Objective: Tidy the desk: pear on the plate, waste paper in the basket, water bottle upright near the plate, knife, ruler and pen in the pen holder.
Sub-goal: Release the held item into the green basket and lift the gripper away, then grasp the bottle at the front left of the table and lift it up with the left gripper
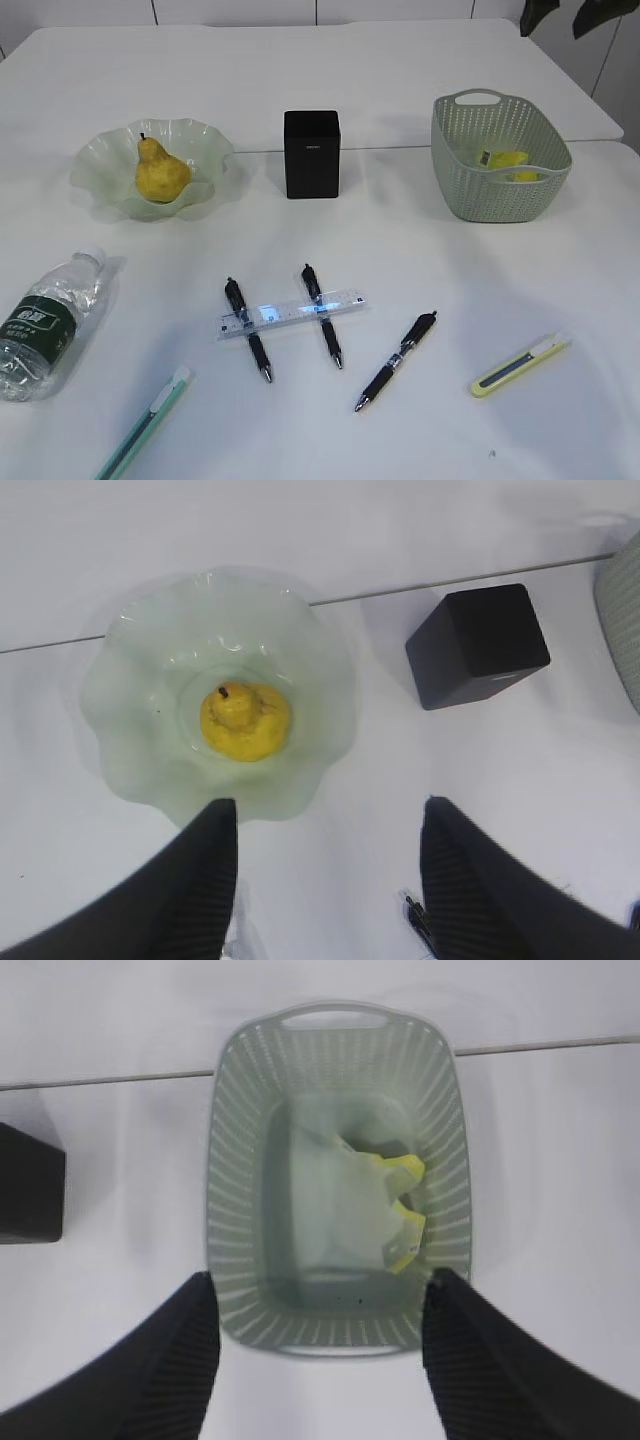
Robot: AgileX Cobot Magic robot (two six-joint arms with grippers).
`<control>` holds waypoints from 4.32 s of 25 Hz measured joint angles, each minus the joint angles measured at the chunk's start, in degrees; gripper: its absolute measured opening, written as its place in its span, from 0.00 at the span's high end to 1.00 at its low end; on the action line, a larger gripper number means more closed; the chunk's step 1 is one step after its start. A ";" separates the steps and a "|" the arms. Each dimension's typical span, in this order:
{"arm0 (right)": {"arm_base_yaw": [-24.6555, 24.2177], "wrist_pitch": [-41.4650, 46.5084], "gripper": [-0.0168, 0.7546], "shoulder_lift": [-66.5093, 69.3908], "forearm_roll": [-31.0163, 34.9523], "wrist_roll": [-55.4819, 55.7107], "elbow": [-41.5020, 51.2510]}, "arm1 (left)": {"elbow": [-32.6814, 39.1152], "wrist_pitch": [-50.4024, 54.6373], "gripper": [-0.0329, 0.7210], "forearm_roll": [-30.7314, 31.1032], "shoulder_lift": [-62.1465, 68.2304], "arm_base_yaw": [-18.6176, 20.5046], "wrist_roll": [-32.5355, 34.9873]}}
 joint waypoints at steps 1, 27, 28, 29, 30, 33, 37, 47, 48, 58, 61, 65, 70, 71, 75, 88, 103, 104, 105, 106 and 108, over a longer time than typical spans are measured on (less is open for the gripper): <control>0.10 0.04 0.33 -1.49 0.40 0.00 1.73 | 0.00 0.00 0.42 0.00 0.00 0.00 0.00; 0.10 -43.56 0.33 -48.72 -8.60 -0.12 80.35 | 10.83 -0.10 0.31 0.02 -1.54 0.00 0.00; 0.10 -43.31 0.33 -49.08 -8.49 -0.12 80.35 | 13.38 -0.10 0.30 0.24 -1.86 0.00 0.00; 0.10 -43.06 0.33 -49.26 -8.49 -0.12 80.35 | 15.31 -0.20 0.28 0.51 -2.27 0.00 0.00; 0.10 -42.65 0.33 -49.51 -8.49 -0.12 80.35 | 17.31 -0.20 0.28 1.03 -2.68 0.00 0.00; 0.10 -39.97 0.33 -49.88 -7.50 -0.12 80.35 | 21.38 -0.20 0.26 2.91 -3.52 0.00 0.00; 0.10 -35.63 0.33 -49.85 -5.90 -0.12 80.35 | 25.24 -0.83 0.24 4.57 -3.55 0.00 -0.45; 0.10 -32.74 0.34 -49.90 -3.45 -0.12 80.35 | 37.53 -1.31 0.23 7.47 -3.35 0.00 -0.95; 0.10 -32.74 0.34 -49.90 -3.29 -0.12 80.35 | 37.87 -1.43 0.23 7.47 -2.87 0.00 -0.95; 0.10 -32.57 0.33 -49.90 -2.70 -0.12 80.35 | 37.86 -2.23 0.18 8.40 2.89 0.00 -1.08; 0.10 -32.48 0.34 -49.90 -2.62 -0.12 80.35 | 37.86 -2.48 0.17 8.87 4.91 0.00 -1.08; 0.10 -32.34 0.34 -49.90 -2.57 -0.12 80.35 | 37.86 -2.61 0.17 9.61 7.47 0.00 -1.26; 0.10 -32.35 0.33 -49.90 -2.57 -0.12 80.35 | 37.86 -2.83 0.17 9.71 10.08 0.00 -1.48; 0.10 -32.35 0.33 -49.90 -2.57 -0.12 80.35 | 37.86 -2.83 0.17 9.71 10.48 0.00 -1.48; 0.10 -32.56 0.33 -49.90 -2.57 -0.12 80.35 | 37.86 -2.83 0.17 10.06 12.35 0.00 -1.48; 0.10 -34.19 0.33 -49.90 -2.57 -0.12 80.35 | 37.86 -2.95 0.20 9.96 14.69 0.00 -1.48; 0.10 -34.30 0.33 -49.90 -2.49 -0.12 80.35 | 37.86 -2.95 0.47 10.08 14.45 0.00 -1.62; 0.10 -34.30 0.34 -49.90 -2.49 -0.12 80.35 | 37.86 -2.95 0.47 10.08 14.18 0.00 -1.62; 0.10 -34.30 0.34 -49.90 -2.49 -0.12 80.35 | 37.98 -3.39 0.47 10.08 13.71 0.00 -1.72; 0.10 -34.30 0.34 -49.90 -2.49 -0.12 80.35 | 37.98 -3.77 0.47 10.08 12.77 0.00 -1.66; 0.10 -34.30 0.33 -49.90 -2.49 -0.12 80.35 | 38.06 -4.21 0.47 10.08 9.92 0.00 -1.66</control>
